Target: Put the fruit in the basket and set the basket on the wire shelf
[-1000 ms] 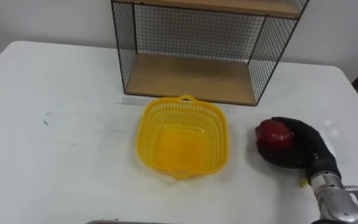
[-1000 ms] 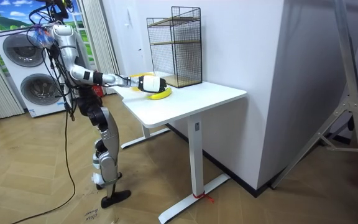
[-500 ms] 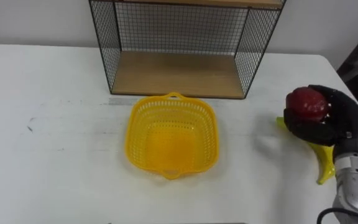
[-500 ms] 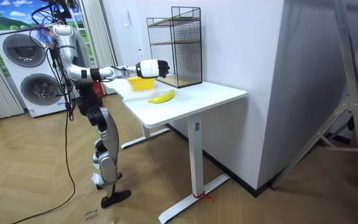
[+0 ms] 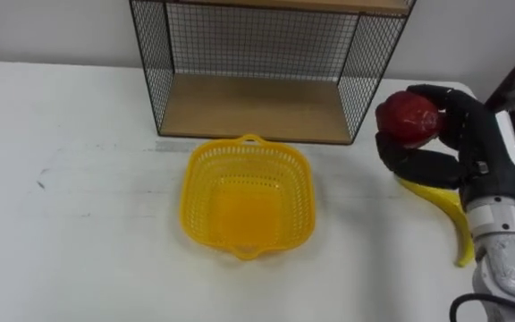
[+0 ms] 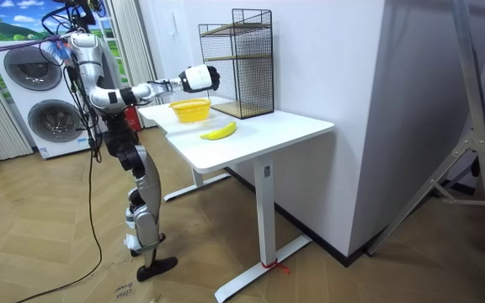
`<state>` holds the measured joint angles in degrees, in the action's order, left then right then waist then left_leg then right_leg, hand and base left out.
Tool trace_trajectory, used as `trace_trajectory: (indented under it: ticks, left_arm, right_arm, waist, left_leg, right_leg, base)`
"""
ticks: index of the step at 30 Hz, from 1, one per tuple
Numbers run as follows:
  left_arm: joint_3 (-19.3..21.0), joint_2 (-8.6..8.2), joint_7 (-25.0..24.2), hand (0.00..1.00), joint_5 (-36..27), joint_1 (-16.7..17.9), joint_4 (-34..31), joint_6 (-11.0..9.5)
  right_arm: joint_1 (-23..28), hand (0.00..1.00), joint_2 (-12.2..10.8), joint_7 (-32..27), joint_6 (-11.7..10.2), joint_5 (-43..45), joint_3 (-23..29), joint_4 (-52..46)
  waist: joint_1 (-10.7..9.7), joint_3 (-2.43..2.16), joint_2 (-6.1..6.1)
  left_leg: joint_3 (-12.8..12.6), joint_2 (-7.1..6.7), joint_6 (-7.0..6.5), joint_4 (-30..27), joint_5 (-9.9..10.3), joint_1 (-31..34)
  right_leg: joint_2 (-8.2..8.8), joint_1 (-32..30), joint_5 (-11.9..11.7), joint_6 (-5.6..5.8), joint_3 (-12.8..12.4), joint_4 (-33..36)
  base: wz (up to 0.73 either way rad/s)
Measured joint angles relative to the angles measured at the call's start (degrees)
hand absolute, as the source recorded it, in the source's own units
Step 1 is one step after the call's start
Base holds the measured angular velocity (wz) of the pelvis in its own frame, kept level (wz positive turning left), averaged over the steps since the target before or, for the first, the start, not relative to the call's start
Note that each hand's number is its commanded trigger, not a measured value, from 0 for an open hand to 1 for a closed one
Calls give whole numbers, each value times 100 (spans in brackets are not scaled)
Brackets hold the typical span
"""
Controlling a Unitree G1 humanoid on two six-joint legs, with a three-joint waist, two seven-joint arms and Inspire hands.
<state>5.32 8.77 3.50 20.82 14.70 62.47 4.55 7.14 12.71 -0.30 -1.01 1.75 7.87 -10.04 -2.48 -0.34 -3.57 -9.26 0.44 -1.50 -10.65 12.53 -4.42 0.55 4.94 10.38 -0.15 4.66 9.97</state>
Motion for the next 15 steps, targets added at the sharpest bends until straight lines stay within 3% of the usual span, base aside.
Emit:
trace_trajectory:
  ticks: [6,10,15]
  left_arm:
    - [-106,-17,0,0,1,-120,116,-12]
    - [-231,-28,-23,0,1,-147,169,-32]
    - [-345,-27,-41,0,5,-239,158,-22]
  right_arm:
    - [-3,100,2,441,0,209,-23,-75]
    - [-9,100,4,674,3,309,-256,-192]
    - [-38,100,22,956,132,690,-531,-429]
  waist:
    - [138,-7,-6]
    - [170,19,12]
    - [274,22,23]
  left_leg:
    - [-3,2,-2,-42,-1,75]
    - [9,5,-3,-70,1,132]
    - [17,5,-3,-99,0,196]
  right_leg:
    - [5,-97,0,0,1,81]
    - [7,-111,0,0,19,77]
    - [7,-183,-2,-3,27,84]
  base:
    - [0]
    - [1]
    - [1]
